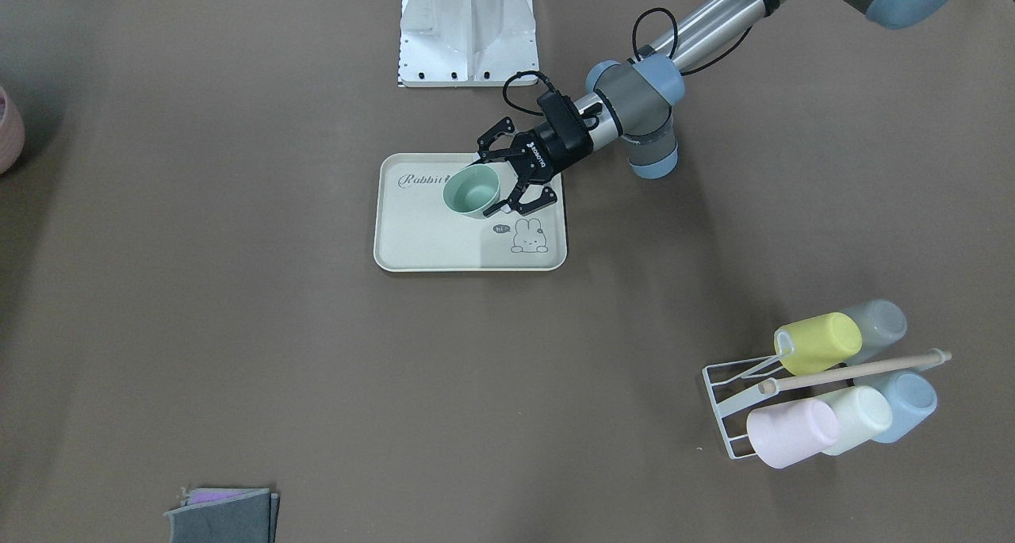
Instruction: Pick up and place green cup on tray
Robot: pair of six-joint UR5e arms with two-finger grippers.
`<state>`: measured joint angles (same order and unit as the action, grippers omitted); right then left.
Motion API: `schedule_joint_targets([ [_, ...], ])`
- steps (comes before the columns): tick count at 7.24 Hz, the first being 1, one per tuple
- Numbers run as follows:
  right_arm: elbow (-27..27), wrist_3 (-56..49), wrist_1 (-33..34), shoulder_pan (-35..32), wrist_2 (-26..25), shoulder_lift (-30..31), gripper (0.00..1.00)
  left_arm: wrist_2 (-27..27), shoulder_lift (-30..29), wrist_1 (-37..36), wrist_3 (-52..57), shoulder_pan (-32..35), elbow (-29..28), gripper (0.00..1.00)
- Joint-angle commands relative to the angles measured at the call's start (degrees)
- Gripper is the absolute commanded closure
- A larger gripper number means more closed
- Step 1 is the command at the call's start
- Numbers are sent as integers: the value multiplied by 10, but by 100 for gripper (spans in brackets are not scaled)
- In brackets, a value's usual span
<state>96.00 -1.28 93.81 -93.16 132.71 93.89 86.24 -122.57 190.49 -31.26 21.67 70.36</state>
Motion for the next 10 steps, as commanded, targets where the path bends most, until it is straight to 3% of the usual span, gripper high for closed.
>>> schedule_joint_targets([
  [1,-1,1,-1,0,-6,0,0,-1,-4,1,-3,0,-11,81],
  [4,-5,0,-2,0,-7,1,0,-4,-6,0,-3,0,-15,80],
  [5,-6,0,-1,0,-7,1,0,-5,-6,-1,-2,0,-19,70],
  [6,-6,0,-1,0,-7,1,0,-6,-13,-3,6,0,-28,49],
  [7,-6,0,-1,0,-7,1,0,-7,-13,-3,6,0,-32,41],
  [10,-6,0,-2,0,-7,2,0,-6,-14,-45,10,0,-28,39],
])
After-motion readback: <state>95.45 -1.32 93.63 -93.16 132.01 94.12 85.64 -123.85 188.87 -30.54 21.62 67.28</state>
